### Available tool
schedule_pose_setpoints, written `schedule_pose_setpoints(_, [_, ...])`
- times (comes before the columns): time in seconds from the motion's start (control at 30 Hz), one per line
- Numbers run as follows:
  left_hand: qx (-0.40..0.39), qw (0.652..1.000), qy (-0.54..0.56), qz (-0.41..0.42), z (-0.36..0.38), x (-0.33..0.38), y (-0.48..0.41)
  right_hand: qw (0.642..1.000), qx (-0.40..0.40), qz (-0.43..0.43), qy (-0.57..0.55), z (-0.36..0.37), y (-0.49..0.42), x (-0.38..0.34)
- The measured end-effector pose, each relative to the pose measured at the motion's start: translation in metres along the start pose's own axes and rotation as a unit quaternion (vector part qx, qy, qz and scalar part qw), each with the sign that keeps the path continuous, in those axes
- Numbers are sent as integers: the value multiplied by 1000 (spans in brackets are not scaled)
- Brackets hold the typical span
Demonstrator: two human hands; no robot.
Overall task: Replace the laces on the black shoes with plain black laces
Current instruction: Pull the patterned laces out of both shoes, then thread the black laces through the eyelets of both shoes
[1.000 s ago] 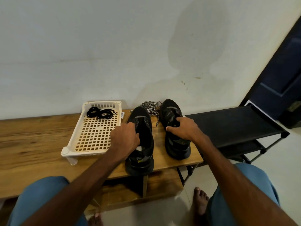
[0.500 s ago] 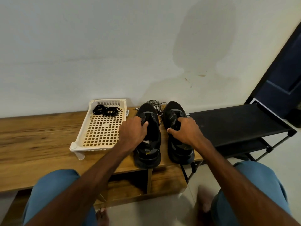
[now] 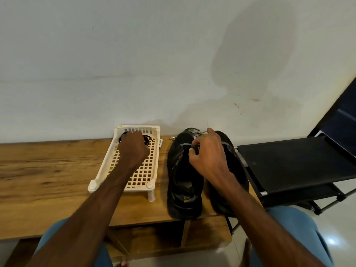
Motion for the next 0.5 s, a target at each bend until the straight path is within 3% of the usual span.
schedule_pose_setpoints(0.1, [-25,999,-26,-19,7,-15,-11,1000,-5,-6,-8,6,-7,-5])
schedule_pose_setpoints(0.5, [-2,996,-86,38,24,-23,-25,999,-6,-15,-42,9,-11,-9])
Point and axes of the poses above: each hand's wrist, its own y-axis away from the middle knuckle, its own z-axis out of the palm, x = y × z, the point moved 1 cm from there along -y, towards the middle knuckle, and after that the axes turned 13 degrees about y, right-handed, at the moved point
